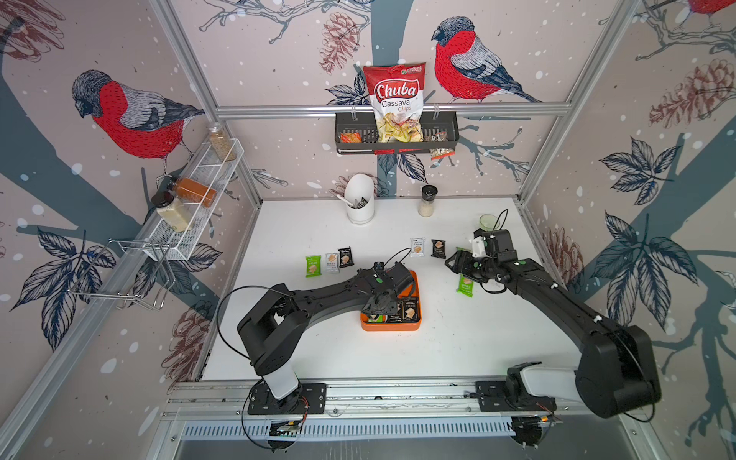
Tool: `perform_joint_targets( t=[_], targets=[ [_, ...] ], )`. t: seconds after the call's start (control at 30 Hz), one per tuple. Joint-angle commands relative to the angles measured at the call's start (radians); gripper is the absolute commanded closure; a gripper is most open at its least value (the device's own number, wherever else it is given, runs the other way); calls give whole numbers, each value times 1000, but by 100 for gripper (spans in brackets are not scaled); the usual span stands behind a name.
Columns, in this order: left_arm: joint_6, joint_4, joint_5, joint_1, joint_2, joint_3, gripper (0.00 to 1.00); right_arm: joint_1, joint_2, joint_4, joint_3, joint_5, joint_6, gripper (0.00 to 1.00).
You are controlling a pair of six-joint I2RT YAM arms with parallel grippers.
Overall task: Take the cookies out of the storage box
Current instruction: Pick up the cookie from the storage box.
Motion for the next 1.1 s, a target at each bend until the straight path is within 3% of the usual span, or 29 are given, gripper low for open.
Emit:
perform_joint_targets(
  t=[0.0, 0.37, 0.7, 0.87, 1.07],
  targets=[
    [-7, -52, -5, -2, 16, 6, 40, -7, -6, -4, 3, 1, -21, 34],
    [29, -6, 38, -2, 83, 1, 34, -27, 9, -7, 7, -5, -30, 34],
    [38, -11, 30, 10, 119, -4, 52, -35, 16, -14, 18, -5, -32, 34],
    [39, -23, 19, 12, 132, 13, 37, -36, 20, -22, 28, -2, -37, 34],
    [51, -31, 12, 16, 143, 33, 34, -36, 21, -24, 29, -2, -35, 34]
  ],
)
